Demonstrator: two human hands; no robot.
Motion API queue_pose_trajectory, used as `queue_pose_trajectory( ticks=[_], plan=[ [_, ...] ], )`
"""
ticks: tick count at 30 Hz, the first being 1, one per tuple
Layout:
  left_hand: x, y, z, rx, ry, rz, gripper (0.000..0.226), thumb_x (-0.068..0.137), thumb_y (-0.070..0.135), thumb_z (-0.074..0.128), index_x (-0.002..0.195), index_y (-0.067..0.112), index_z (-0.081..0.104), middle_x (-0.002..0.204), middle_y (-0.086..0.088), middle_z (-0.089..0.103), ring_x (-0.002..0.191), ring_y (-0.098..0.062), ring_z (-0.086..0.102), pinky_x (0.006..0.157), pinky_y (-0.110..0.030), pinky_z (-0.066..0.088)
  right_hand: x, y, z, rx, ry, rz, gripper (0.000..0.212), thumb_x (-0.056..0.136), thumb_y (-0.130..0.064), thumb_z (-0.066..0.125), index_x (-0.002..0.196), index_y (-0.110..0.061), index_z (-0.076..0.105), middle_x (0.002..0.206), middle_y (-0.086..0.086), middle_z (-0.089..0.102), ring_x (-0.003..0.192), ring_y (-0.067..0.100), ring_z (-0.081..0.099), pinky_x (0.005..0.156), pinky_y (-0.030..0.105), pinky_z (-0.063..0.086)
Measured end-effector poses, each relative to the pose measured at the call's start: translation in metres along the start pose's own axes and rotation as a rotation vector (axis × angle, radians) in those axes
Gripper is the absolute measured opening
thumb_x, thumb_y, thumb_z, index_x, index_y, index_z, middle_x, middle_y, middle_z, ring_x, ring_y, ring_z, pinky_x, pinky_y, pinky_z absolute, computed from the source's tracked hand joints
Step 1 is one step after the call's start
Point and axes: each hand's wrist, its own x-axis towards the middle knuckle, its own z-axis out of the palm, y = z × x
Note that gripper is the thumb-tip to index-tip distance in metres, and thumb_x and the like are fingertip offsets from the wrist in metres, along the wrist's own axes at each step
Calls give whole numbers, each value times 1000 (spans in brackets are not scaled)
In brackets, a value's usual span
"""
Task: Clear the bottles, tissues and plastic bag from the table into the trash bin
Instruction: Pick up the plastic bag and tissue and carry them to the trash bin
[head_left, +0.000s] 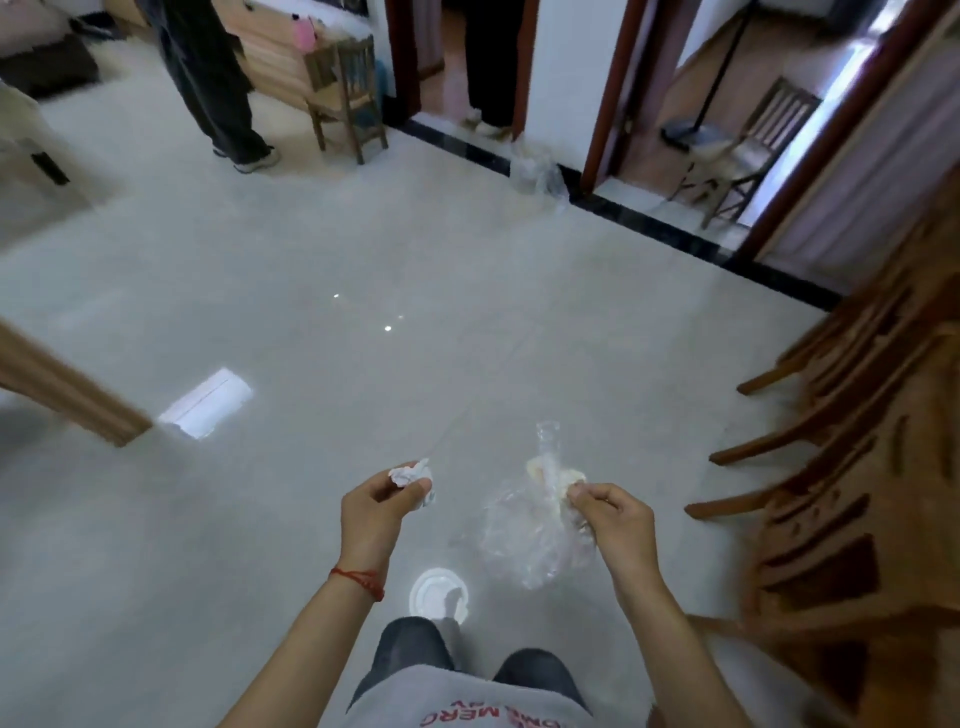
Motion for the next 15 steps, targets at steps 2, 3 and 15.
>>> queue_pose_trajectory(
  ticks=[2,3,15],
  plan=[
    [17,6,12,33,-83,0,21,76,-4,67,88,14,71,80,9,71,72,-1,65,66,-12,52,4,1,-4,23,88,23,14,82,-11,66,68,-10,66,57,2,60,41,-2,52,45,9,42],
    [24,8,19,50,-125,-1,22,76,-4,67,86,16,71,77,11,72,73,-2,65,67,-13,52,5,3,-7,35,131,35,15,82,-11,67,68,-11,66,55,1,60,40,-2,52,44,9,41],
    [80,10,145,216,-516,-35,21,75,-3,68,87,13,71,77,11,72,69,2,65,65,-12,52,42,0,-65,132,487,128,14,83,-14,66,73,-4,67,55,3,56,42,-1,50,43,11,39]
  ],
)
